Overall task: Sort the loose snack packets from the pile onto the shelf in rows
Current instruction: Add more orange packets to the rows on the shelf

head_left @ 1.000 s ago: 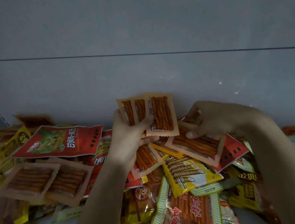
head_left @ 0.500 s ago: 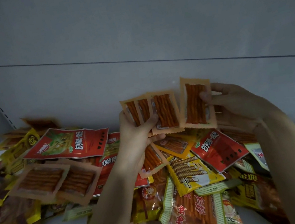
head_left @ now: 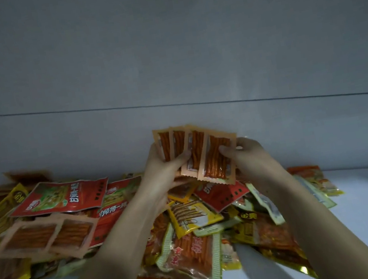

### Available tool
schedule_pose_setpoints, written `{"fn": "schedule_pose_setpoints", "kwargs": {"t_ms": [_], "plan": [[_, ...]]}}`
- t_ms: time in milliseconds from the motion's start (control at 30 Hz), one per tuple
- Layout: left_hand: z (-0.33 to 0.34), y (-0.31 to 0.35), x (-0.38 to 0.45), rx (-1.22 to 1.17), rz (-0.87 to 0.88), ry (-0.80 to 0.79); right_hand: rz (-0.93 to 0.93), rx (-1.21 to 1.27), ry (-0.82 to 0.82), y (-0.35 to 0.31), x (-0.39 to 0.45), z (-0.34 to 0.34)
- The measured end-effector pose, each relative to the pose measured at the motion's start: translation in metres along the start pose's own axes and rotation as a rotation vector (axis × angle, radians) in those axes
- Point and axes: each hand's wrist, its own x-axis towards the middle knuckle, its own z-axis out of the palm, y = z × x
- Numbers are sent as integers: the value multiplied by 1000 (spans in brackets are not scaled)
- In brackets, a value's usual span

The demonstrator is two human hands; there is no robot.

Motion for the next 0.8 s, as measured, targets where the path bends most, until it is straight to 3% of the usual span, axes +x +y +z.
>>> {"fn": "schedule_pose_setpoints", "kwargs": {"t_ms": [233,567,800], "plan": [[112,2,-63,-173,-110,-153,-14,-4,56,11,-69,-111],[335,-29,-204,-241,-223,-313,72,-28,206,57,-221,-340],[479,-43,-259,-239,-322,-484,99,-55,348,85,-293,-481]]}}
